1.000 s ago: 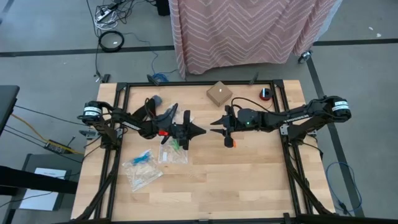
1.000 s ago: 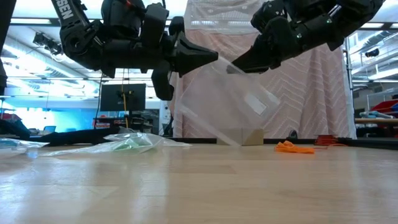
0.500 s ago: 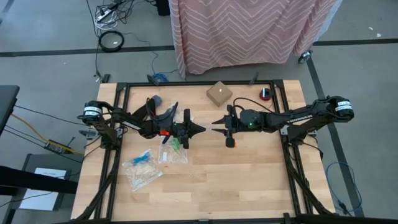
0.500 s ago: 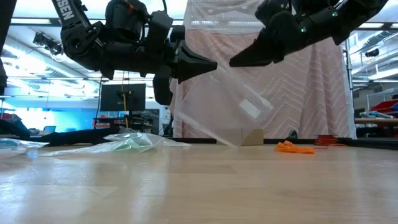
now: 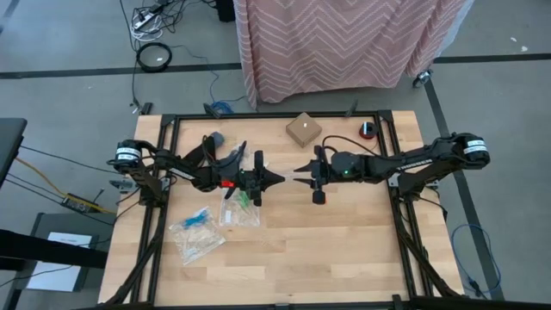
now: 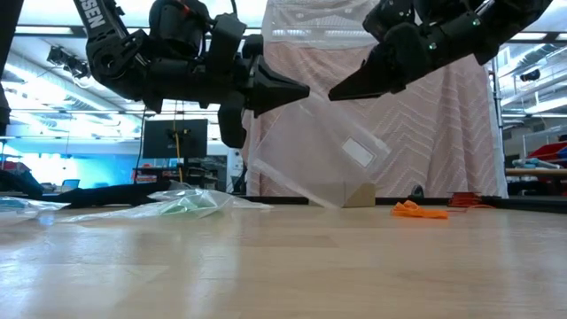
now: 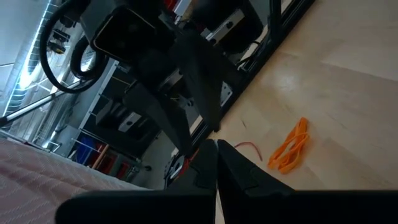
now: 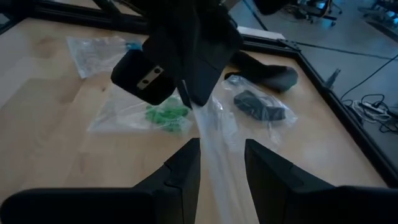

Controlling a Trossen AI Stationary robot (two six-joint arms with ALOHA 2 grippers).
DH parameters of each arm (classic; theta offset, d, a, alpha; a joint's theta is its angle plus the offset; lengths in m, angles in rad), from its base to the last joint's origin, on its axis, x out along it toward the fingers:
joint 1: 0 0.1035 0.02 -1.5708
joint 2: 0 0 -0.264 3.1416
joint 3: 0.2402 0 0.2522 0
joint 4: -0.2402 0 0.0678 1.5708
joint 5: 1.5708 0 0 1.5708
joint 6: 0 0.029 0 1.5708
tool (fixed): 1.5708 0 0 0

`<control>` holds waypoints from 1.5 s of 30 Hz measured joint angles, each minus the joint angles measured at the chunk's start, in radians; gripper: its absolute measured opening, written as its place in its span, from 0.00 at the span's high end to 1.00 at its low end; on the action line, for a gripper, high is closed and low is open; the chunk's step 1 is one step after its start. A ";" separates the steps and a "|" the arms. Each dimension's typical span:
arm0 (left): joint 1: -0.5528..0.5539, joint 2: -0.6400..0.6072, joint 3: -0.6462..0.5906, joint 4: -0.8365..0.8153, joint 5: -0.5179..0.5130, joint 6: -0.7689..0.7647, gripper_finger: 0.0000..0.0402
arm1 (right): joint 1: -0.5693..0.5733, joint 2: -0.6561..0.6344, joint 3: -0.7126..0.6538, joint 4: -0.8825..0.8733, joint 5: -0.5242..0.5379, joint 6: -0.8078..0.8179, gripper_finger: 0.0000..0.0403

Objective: Sort rubber bands
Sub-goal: Open the transparent zip bag

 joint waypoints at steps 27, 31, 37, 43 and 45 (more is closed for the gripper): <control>0.000 0.001 0.000 0.007 0.000 -0.005 0.98 | 0.000 0.009 0.000 0.011 0.024 -0.020 0.72; 0.000 0.001 0.000 0.007 0.000 -0.005 0.98 | -0.004 0.009 0.000 0.011 0.024 -0.020 0.72; 0.000 0.001 0.000 0.008 0.000 -0.005 0.98 | -0.009 0.009 0.000 0.002 0.025 -0.020 0.72; 0.000 0.001 0.000 0.013 0.016 -0.008 0.98 | -0.016 0.009 0.000 -0.003 0.040 -0.020 0.72; 0.000 0.001 0.000 0.014 0.019 -0.008 0.98 | -0.016 0.009 0.000 -0.004 0.042 -0.020 0.72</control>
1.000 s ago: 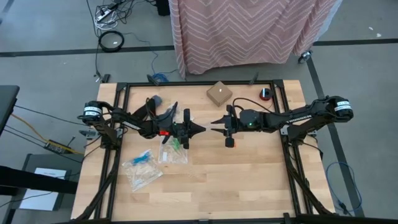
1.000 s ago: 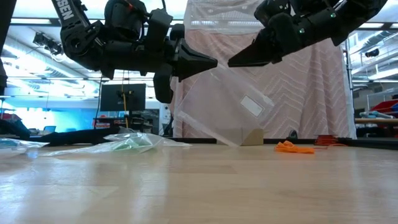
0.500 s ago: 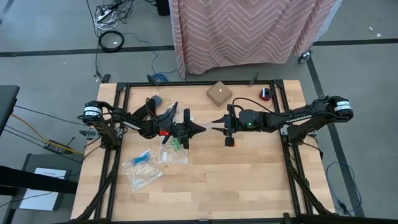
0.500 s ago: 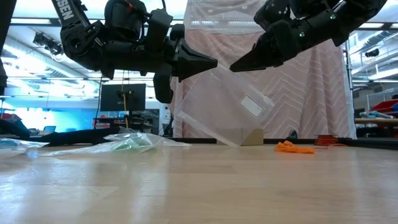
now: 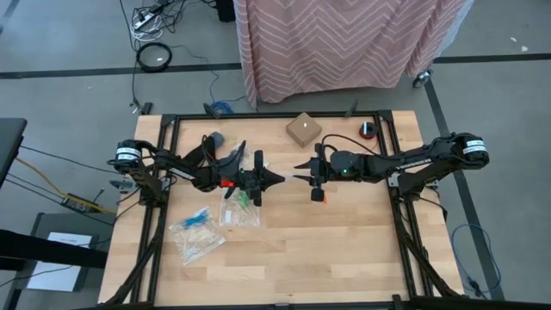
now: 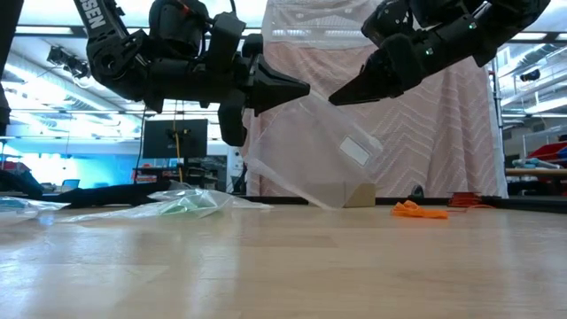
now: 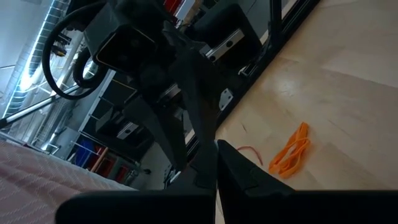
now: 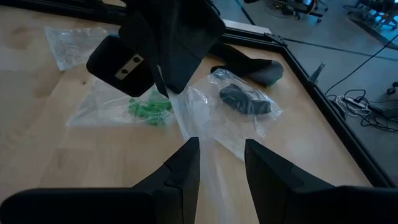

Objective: Sort rubber bands
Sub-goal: Open the transparent zip bag

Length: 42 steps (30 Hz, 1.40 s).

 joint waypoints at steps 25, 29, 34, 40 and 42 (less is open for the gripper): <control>0.000 0.000 0.000 -0.003 0.007 -0.021 0.98 | 0.005 0.000 0.000 0.095 -0.025 -0.067 0.72; 0.000 0.000 0.000 -0.006 0.006 -0.021 0.98 | 0.006 0.000 0.000 0.060 -0.090 -0.063 0.72; 0.000 0.000 0.000 -0.006 0.005 -0.020 0.98 | 0.005 0.000 0.000 0.037 -0.087 -0.055 0.72; 0.000 0.000 0.000 -0.006 0.005 -0.020 0.98 | -0.005 0.000 0.000 0.025 -0.080 -0.059 0.72; 0.000 0.000 0.000 -0.004 0.005 -0.020 0.98 | -0.006 0.000 0.000 0.022 -0.079 -0.059 0.72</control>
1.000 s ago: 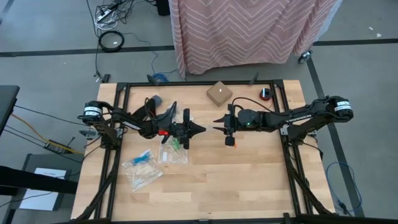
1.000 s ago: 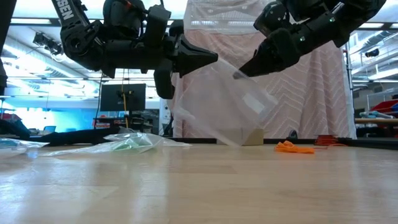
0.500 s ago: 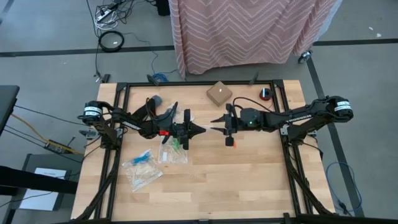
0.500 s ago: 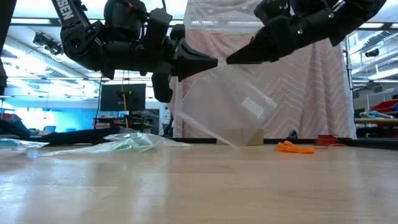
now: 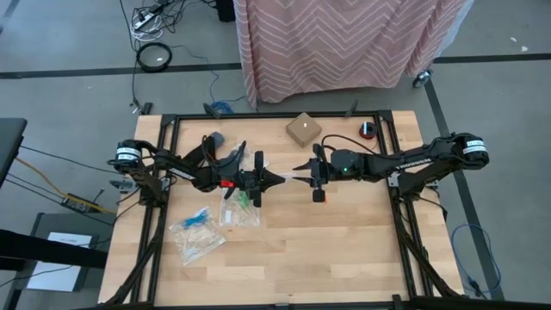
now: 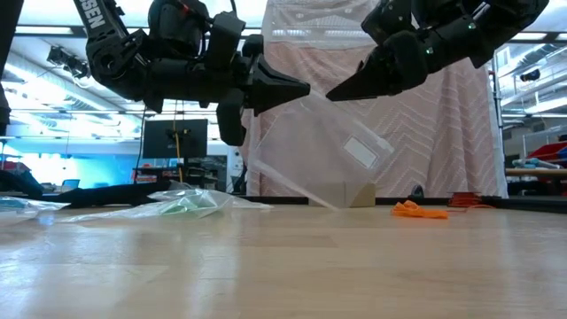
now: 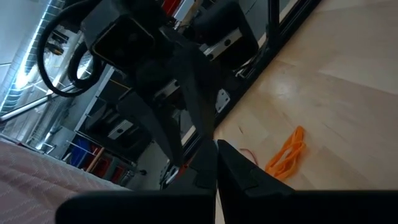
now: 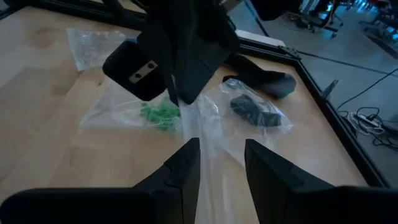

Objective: Sort rubber bands
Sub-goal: Open the transparent zip bag

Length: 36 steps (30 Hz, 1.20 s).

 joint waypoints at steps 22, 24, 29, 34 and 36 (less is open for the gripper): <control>0.000 0.000 0.000 -0.005 0.000 -0.027 0.98 | 0.014 0.000 0.000 0.019 0.009 0.005 0.72; 0.000 0.000 0.000 -0.003 0.000 -0.027 0.98 | 0.014 0.000 0.000 0.017 0.009 0.006 0.72; 0.000 0.000 0.000 -0.001 0.000 -0.027 0.98 | 0.014 0.000 0.000 0.012 0.009 0.006 0.72; 0.000 0.000 0.000 0.009 0.000 -0.027 0.98 | 0.014 0.000 0.000 -0.004 0.008 0.024 0.72; 0.000 0.000 0.000 0.017 0.000 -0.028 0.98 | 0.014 0.000 -0.006 0.001 0.009 0.028 0.72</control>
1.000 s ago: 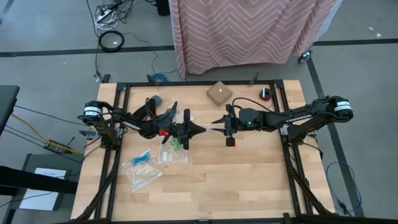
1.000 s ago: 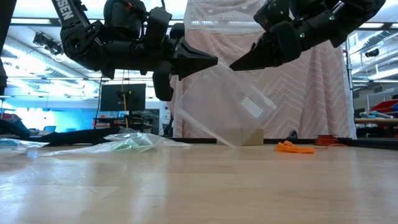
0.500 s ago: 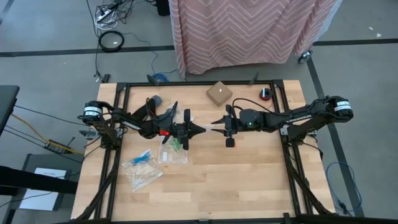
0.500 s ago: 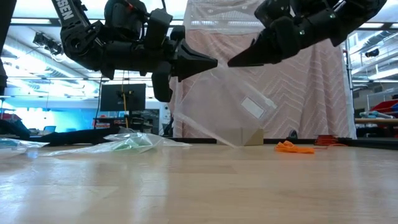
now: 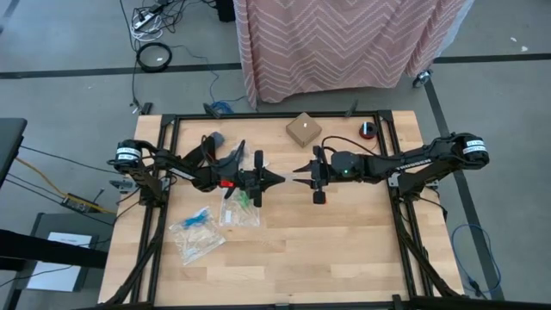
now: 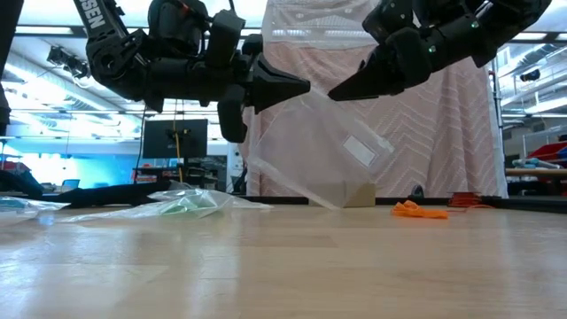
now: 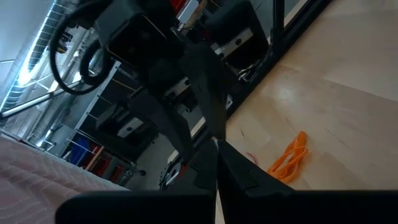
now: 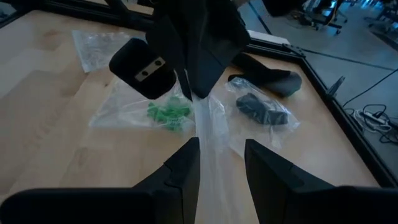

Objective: Sort rubber bands
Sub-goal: Open the transparent zip bag

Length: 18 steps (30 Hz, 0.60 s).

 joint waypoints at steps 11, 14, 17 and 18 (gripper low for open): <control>0.000 0.000 0.000 0.017 0.016 -0.014 0.98 | -0.003 0.000 -0.017 0.049 0.005 0.018 0.72; 0.000 0.000 0.000 0.023 0.035 -0.039 0.98 | -0.012 0.000 -0.017 0.044 0.007 0.017 0.72; -0.001 0.000 0.000 0.024 0.042 -0.056 0.98 | -0.020 0.000 -0.017 0.039 0.008 0.017 0.72; -0.001 0.000 0.000 0.025 0.042 -0.057 0.98 | -0.023 0.000 -0.017 0.038 0.008 0.016 0.72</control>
